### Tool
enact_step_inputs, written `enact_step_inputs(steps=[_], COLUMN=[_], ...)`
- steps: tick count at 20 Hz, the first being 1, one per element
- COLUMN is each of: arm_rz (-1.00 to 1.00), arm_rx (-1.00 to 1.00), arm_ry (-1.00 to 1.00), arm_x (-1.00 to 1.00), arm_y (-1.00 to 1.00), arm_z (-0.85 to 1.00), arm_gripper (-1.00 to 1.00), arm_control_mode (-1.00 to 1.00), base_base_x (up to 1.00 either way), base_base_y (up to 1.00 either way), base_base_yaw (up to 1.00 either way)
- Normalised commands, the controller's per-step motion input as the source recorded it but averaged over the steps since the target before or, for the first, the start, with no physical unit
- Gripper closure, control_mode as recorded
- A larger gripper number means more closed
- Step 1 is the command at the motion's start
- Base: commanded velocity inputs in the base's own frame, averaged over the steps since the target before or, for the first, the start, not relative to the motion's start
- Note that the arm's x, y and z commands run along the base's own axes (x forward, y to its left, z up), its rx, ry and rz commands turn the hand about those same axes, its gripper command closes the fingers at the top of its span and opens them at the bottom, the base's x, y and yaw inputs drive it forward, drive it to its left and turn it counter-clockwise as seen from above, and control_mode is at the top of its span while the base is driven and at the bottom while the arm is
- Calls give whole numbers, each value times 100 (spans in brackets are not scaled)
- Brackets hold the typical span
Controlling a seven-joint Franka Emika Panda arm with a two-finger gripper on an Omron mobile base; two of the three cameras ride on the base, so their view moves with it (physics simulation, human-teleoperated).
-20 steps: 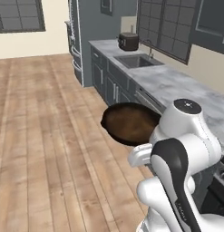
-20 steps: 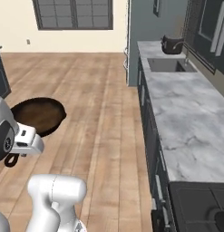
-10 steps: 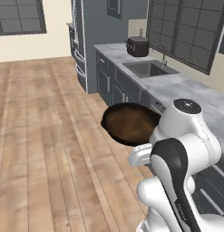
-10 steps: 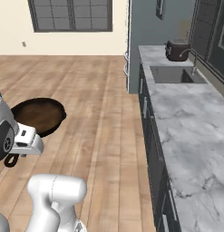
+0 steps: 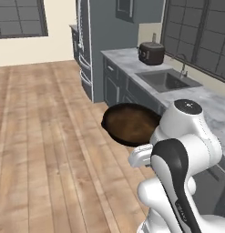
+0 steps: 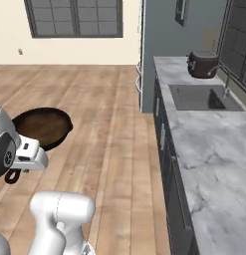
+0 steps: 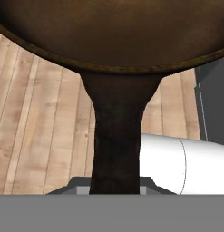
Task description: Move the pot and pan from the stove into the sink.
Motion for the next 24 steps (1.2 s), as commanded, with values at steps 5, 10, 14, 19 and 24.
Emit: enact_step_inputs(steps=[5,10,14,19,24], arm_rz=[0,0,0,0,0], arm_rx=[0,0,0,0,0], arm_ry=[0,0,0,0,0], arm_x=[0,0,0,0,0], arm_y=[0,0,0,0,0], arm_z=[0,0,0,0,0], arm_gripper=[100,100,100,100,100], arm_control_mode=[100,100,100,100,100], base_base_x=[100,100,100,100,100], base_base_y=[40,43,43,43,43], base_base_yaw=[0,0,1,1,2])
